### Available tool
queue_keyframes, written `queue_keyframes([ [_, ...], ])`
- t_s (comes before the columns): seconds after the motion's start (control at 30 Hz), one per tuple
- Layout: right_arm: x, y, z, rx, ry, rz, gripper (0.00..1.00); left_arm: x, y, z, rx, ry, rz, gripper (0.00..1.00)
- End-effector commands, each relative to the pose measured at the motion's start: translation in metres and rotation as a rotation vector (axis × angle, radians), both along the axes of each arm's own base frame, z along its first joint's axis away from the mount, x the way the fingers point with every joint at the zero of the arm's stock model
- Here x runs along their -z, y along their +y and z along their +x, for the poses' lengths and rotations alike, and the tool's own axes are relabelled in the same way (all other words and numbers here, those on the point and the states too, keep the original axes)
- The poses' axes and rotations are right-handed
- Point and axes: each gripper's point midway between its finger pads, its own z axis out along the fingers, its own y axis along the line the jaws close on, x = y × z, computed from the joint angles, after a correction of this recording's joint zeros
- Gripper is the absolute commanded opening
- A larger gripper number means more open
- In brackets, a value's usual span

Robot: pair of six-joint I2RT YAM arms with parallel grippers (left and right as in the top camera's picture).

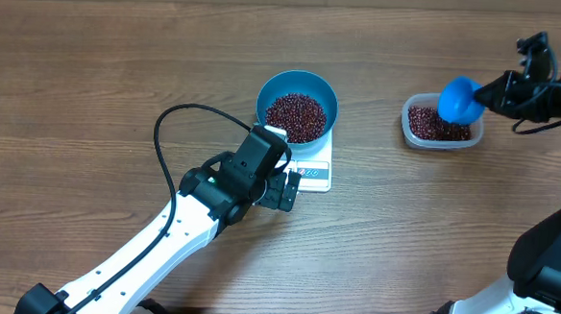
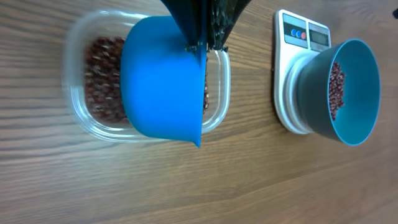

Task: Scoop item into bowl and weigh 150g on scale
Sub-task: 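Lower the scoop into the clear container onto the beans, then lay the scoop down in the container and open the right gripper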

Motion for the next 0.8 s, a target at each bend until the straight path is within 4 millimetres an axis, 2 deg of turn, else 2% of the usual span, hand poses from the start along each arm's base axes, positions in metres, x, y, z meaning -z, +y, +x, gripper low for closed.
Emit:
queue_keyframes([
  [0.0, 0.011, 0.018, 0.001, -0.056, -0.048, 0.117, 0.04, 0.002, 0.004, -0.001, 0.007, -0.002, 0.015, 0.99],
  [0.23, 0.03, 0.02, 0.001, -0.059, -0.061, 0.128, 0.04, 0.002, 0.004, -0.001, 0.007, -0.002, 0.015, 1.0],
  [0.77, 0.035, 0.019, -0.004, -0.025, -0.014, 0.135, 0.04, 0.002, 0.004, -0.001, 0.007, -0.002, 0.015, 1.0],
])
